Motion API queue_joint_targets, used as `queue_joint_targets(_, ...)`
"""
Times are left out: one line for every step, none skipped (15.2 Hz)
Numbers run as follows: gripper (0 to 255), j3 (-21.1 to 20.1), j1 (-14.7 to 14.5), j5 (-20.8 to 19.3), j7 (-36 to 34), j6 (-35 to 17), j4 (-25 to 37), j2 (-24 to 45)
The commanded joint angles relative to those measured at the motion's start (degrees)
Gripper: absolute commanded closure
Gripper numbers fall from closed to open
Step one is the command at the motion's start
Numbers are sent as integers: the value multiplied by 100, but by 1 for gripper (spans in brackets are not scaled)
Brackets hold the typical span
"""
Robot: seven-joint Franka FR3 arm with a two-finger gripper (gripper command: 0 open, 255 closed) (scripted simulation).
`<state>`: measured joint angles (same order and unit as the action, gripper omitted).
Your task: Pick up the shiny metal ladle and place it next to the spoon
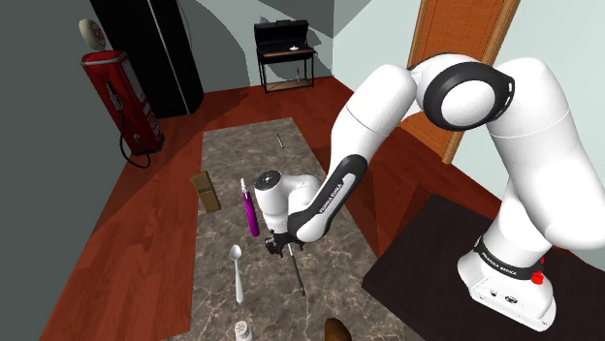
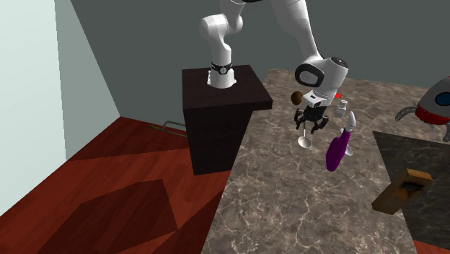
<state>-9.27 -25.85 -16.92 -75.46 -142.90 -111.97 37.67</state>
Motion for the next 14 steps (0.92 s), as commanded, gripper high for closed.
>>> queue_joint_targets(0, 0, 0, 0, 0, 0, 0, 0)
queue_joint_targets(0, 0, 0, 0, 0, 0, 0, 0)
queue_joint_targets(0, 0, 0, 0, 0, 0, 0, 0)
queue_joint_targets(0, 0, 0, 0, 0, 0, 0, 0)
queue_joint_targets(0, -43, 20, 46, 30, 130, -21, -151)
queue_joint_targets(0, -85, 39, 93, 61, 264, -35, -299)
queue_joint_targets(0, -125, 57, 141, 92, 401, -40, -442)
queue_joint_targets(0, -156, 70, 180, 116, 511, -39, -552)
queue_joint_targets(0, -155, 69, 180, 117, 511, -39, -552)
queue_joint_targets(0, -155, 69, 180, 117, 511, -40, -553)
queue_joint_targets(0, -155, 69, 180, 117, 511, -39, -553)
queue_joint_targets(0, -155, 69, 180, 117, 511, -39, -552)
queue_joint_targets(0, -155, 69, 180, 117, 511, -39, -552)
queue_joint_targets(0, -155, 69, 180, 117, 511, -39, -552)
